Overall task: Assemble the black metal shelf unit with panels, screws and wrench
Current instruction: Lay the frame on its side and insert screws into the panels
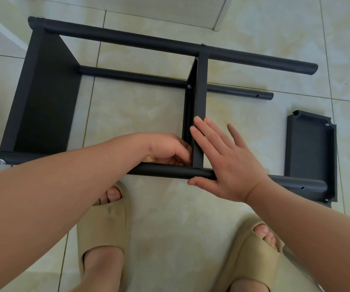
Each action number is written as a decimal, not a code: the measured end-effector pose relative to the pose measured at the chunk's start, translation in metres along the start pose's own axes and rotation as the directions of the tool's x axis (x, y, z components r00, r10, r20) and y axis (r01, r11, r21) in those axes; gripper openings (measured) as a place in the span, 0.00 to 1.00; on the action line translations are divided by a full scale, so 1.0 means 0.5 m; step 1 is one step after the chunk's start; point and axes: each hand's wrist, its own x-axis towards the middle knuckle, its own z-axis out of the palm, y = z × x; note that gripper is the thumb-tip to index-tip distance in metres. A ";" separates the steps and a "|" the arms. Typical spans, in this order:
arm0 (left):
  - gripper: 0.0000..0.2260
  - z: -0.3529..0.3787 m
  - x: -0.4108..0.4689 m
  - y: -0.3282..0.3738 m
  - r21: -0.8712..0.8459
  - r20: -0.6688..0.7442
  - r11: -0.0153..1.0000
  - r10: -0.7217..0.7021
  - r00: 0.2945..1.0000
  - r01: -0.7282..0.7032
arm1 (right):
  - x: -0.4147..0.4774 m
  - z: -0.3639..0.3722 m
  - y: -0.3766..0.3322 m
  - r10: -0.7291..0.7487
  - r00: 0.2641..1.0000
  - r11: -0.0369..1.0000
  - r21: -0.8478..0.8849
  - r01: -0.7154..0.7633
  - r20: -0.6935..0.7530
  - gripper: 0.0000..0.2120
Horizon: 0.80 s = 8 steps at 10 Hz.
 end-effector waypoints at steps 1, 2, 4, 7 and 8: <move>0.09 -0.004 0.001 0.000 -0.072 0.024 0.997 -0.024 0.999 0.025 | 0.000 0.000 0.001 0.001 1.000 1.000 0.004 -0.001 0.000 0.47; 0.07 -0.002 -0.002 0.000 0.062 0.029 0.997 -0.056 0.998 0.055 | 0.000 0.000 0.001 0.001 1.000 1.000 0.004 -0.001 0.002 0.47; 0.04 0.002 -0.002 0.001 0.103 -0.033 0.995 -0.009 0.999 0.012 | 0.000 0.000 0.001 0.000 1.000 1.000 0.005 0.000 -0.003 0.47; 0.06 -0.001 -0.005 0.002 0.085 0.025 0.994 -0.078 0.997 0.075 | -0.001 0.000 0.001 0.000 1.000 1.000 0.006 0.000 -0.001 0.47; 0.03 0.003 -0.002 0.002 0.110 -0.038 0.993 -0.037 0.999 0.041 | 0.000 0.001 0.001 -0.001 1.000 1.000 0.011 0.001 -0.005 0.47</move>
